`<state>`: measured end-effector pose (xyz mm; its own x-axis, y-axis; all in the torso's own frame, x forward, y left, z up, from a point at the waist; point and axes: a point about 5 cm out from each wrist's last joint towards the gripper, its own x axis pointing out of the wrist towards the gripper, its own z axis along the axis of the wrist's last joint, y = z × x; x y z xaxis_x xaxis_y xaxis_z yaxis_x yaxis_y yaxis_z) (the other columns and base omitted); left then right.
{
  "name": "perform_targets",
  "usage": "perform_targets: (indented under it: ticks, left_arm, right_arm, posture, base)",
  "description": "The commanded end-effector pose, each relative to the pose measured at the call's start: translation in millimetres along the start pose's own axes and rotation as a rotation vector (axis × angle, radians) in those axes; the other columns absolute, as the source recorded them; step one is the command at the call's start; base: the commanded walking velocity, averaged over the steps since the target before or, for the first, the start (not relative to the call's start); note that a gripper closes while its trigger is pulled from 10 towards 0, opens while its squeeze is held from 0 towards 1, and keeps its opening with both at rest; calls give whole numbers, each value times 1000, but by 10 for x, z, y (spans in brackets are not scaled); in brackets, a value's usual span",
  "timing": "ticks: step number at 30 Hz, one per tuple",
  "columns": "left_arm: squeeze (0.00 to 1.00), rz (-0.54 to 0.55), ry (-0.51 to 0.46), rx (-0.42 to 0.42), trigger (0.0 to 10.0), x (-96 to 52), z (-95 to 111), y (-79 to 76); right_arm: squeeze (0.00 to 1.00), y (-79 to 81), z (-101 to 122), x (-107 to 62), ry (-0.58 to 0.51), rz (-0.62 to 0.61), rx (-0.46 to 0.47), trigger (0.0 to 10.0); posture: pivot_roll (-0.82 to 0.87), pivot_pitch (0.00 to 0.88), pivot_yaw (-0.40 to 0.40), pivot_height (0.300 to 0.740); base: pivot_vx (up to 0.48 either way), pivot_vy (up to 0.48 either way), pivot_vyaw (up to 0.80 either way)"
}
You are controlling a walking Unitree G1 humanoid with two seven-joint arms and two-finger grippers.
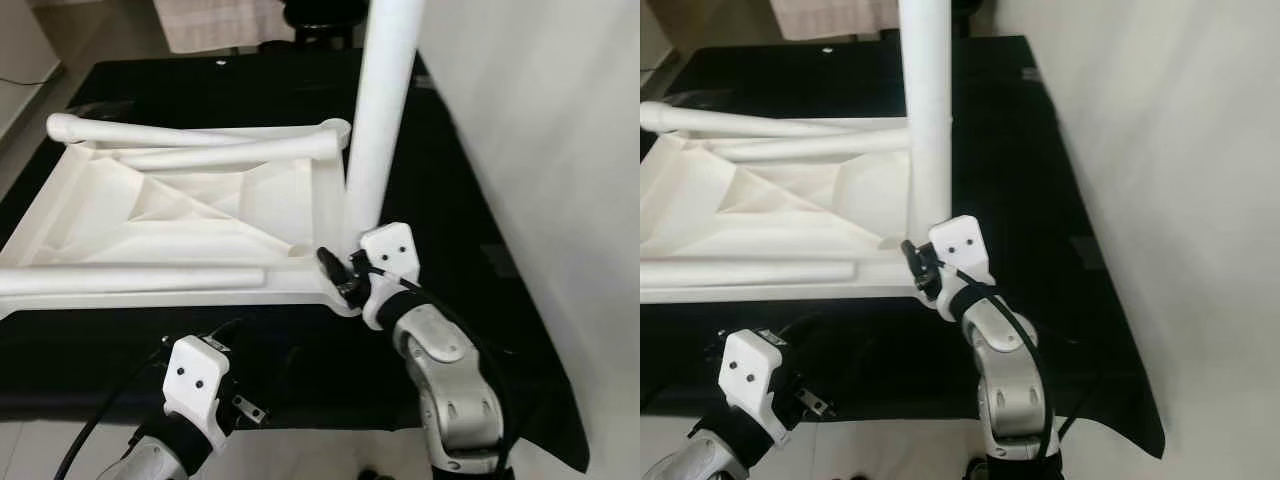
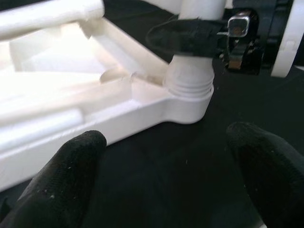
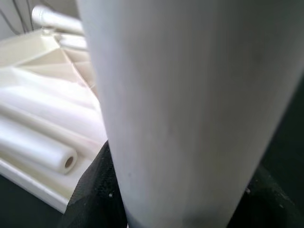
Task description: Building children table
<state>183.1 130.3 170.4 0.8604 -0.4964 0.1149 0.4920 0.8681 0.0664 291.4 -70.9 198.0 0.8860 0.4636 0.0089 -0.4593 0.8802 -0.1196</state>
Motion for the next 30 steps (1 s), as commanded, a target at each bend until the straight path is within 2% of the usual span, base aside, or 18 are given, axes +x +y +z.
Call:
perform_targets:
  ticks: [1, 4, 6, 7, 8, 9, 10, 11, 12, 13, 14, 15, 16, 18, 20, 25, 29, 30]
  left_arm:
    - [0, 22, 24, 9, 10000, -20, -57, 26]
    - [0, 32, 21, 11, 10000, -21, -56, 30]
    - [0, 40, 17, 12, 10000, -13, -53, 31]
    - [0, 40, 17, 12, 10000, -13, -53, 31]
    - [0, 40, 16, 11, 10000, -8, -52, 28]
    - [0, 40, 16, 11, 10000, -8, -52, 28]
    - [0, 39, 15, 9, 10000, -2, -52, 21]
    - [0, 39, 15, 9, 10000, -2, -52, 21]
    - [0, 37, 14, 7, 10000, 1, -52, 10]
    - [0, 37, 14, 7, 10000, 1, -52, 10]
    - [0, 36, 12, 6, 10000, 1, -52, 1]
    - [0, 34, 11, 4, 10000, 1, -51, -11]
    - [0, 33, 9, 2, 10000, 1, -50, -21]
    - [0, 33, 8, 1, 10000, 0, -51, -28]
    - [0, 33, 8, 1, 10000, 0, -51, -28]
    - [0, 34, 8, 1, 10000, -9, -53, -44]
    - [0, 34, 9, 2, 10000, -21, -49, -53]
    - [0, 34, 10, 2, 10000, -26, -47, -57]
  right_arm:
    - [0, 222, -236, 133, 135, 72, 112, 10000]
    - [0, 256, -181, 152, 105, 129, 141, 10000]
    - [1000, 313, -59, 159, 44, 236, 165, 10000]
    - [1000, 313, -59, 159, 44, 236, 165, 10000]
    - [1000, 345, 1, 159, 14, 340, 176, 10000]
    - [1000, 345, 1, 159, 14, 340, 176, 10000]
    - [1000, 340, 51, 157, -13, 461, 165, 10000]
    - [1000, 340, 51, 157, -13, 461, 165, 10000]
    - [1000, 294, 103, 157, -46, 578, 95, 10000]
    - [1000, 294, 103, 157, -46, 578, 95, 10000]
    - [992, 225, 139, 176, -58, 684, 9, 10000]
    - [0, 146, 160, 211, -50, 765, -102, 10000]
    - [0, 79, 194, 240, -32, 847, -166, 10000]
    - [0, 37, 215, 259, -20, 896, -193, 10000]
    - [0, 37, 215, 259, -20, 896, -193, 10000]
    - [0, -61, 359, 364, -28, 992, -238, 10000]
    - [0, -111, 450, 447, -40, 1017, -208, 10000]
    - [0, -135, 459, 466, -38, 1028, -189, 0]
  posture:
    - [19, 238, -11, 740]
    - [21, 236, -16, 740]
    - [22, 236, -21, 740]
    - [22, 236, -21, 740]
    - [21, 237, -24, 740]
    - [21, 237, -24, 740]
    - [28, 237, -28, 740]
    - [28, 237, -28, 740]
    - [36, 238, -33, 740]
    - [36, 238, -33, 740]
    - [33, 239, -35, 740]
    - [33, 239, -42, 740]
    - [36, 240, -43, 740]
    - [39, 239, -43, 740]
    - [39, 239, -43, 740]
    - [51, 247, -41, 740]
    - [52, 252, -41, 740]
    - [51, 255, -41, 740]
  base:
    - [0, 0, 0]
    - [0, 0, 0]
    - [0, 0, 0]
    - [0, 0, 0]
    - [0, 0, 0]
    - [0, 0, 0]
    - [0, 0, 0]
    - [0, 0, 0]
    - [0, 0, 0]
    - [0, 0, 0]
    - [0, 0, 0]
    - [0, 0, 0]
    - [0, 0, 0]
    - [0, 0, 0]
    - [0, 0, 0]
    - [0, 0, 0]
    - [0, 0, 0]
    - [0, 0, 0]
